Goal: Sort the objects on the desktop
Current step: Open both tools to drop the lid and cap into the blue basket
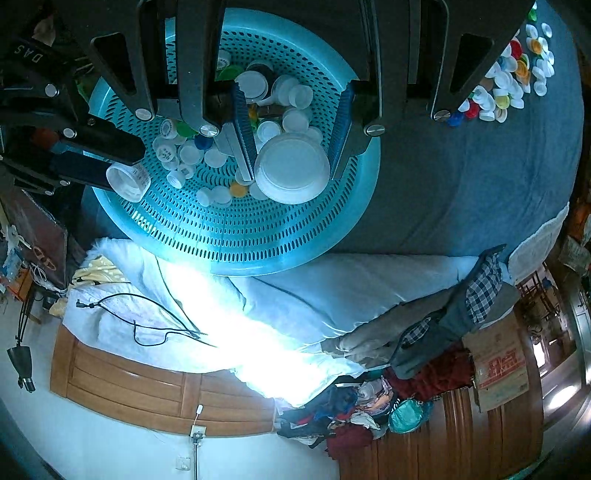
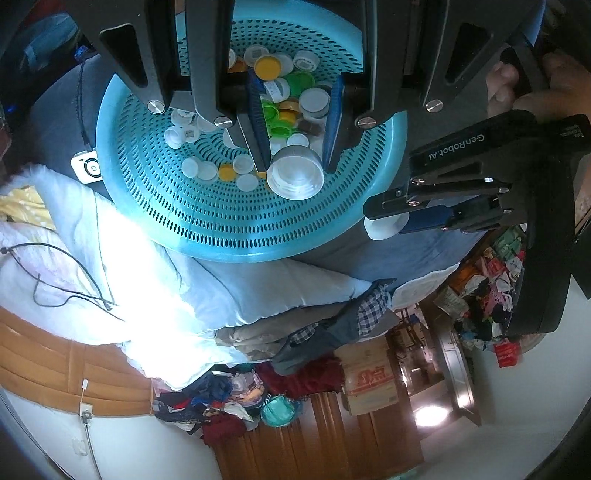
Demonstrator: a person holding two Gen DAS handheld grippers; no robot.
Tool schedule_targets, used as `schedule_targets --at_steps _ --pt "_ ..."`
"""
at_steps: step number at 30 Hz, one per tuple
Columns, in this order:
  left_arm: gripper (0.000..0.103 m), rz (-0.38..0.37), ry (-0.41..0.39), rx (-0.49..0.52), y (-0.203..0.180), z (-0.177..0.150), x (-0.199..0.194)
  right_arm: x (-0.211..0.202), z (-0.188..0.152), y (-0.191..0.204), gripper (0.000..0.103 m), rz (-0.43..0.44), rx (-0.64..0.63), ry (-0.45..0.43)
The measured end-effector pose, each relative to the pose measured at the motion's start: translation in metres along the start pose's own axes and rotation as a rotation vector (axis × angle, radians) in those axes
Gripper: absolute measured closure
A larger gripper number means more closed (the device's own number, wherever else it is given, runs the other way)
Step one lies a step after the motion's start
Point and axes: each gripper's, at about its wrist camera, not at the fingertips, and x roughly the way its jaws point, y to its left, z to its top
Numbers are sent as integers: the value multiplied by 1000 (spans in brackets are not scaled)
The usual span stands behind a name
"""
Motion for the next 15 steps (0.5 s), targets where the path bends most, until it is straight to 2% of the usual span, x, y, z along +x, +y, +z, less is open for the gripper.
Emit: schedule_targets --at_steps 7,9,10,11,15 --pt "69 -8 7 -3 -2 1 2 0 1 -3 71 -3 7 -7" --pt "60 0 10 3 -3 1 2 -1 1 -4 49 3 19 -11" --pt "51 7 5 5 -3 1 1 -4 1 -5 32 13 31 -26" --pt "47 8 0 3 -2 1 -1 -5 1 -4 28 13 33 -33" --pt "46 13 -9 2 3 -2 -7 -8 -1 1 24 19 32 -33"
